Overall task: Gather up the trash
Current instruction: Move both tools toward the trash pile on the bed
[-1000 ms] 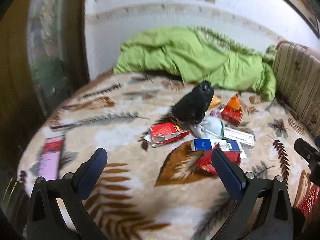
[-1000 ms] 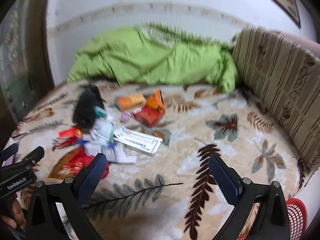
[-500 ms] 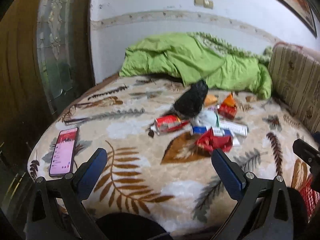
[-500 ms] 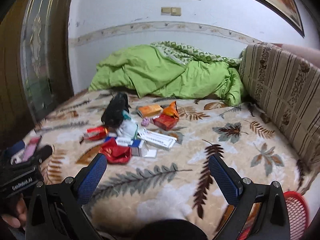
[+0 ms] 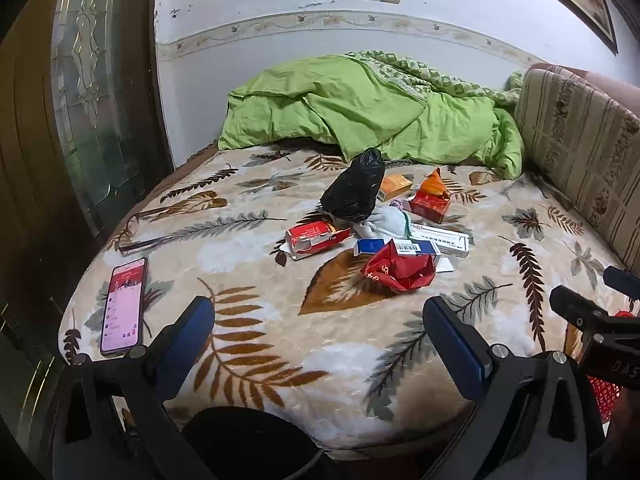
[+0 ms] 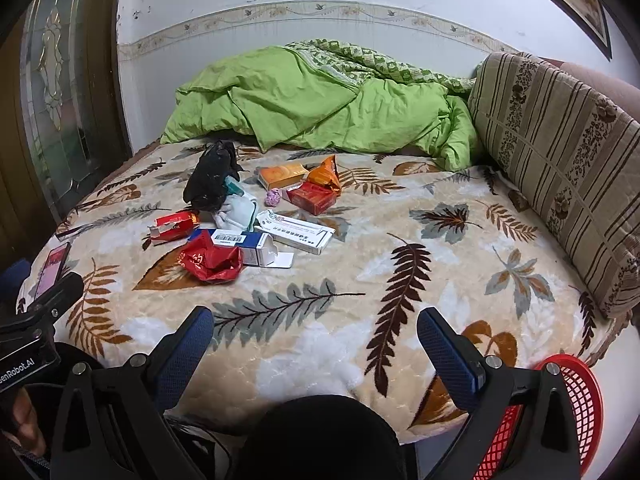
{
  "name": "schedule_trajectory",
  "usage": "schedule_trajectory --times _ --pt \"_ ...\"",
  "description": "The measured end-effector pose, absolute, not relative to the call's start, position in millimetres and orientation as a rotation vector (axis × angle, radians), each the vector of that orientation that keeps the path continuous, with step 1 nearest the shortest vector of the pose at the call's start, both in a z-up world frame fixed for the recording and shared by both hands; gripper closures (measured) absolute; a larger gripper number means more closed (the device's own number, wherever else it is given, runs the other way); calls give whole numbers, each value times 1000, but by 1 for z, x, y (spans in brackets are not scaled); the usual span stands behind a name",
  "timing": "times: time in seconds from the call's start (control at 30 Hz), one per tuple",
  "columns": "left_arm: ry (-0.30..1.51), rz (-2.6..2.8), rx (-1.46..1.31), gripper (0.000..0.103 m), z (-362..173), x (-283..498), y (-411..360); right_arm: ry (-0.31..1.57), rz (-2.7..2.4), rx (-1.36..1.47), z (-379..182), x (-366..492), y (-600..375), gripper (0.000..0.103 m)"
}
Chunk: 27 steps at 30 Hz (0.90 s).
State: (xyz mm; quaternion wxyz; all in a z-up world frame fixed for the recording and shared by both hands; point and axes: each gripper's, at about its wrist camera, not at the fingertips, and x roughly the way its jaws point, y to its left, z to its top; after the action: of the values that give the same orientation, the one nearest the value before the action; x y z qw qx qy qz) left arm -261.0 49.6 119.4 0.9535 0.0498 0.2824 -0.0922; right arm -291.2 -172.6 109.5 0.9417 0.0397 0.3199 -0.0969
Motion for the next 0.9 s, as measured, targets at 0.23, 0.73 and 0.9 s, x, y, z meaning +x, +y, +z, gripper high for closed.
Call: schedule_trajectory --times 0.23,0.73,0.9 --pt "608 -179 81 0 122 -257 51 669 -177 75 109 -292 -173 1" --pt "630 -173 73 0 120 -256 53 680 -169 78 111 -291 -170 1" --pt "637 -176 72 0 118 -255 54 692 -166 83 108 -290 -172 2"
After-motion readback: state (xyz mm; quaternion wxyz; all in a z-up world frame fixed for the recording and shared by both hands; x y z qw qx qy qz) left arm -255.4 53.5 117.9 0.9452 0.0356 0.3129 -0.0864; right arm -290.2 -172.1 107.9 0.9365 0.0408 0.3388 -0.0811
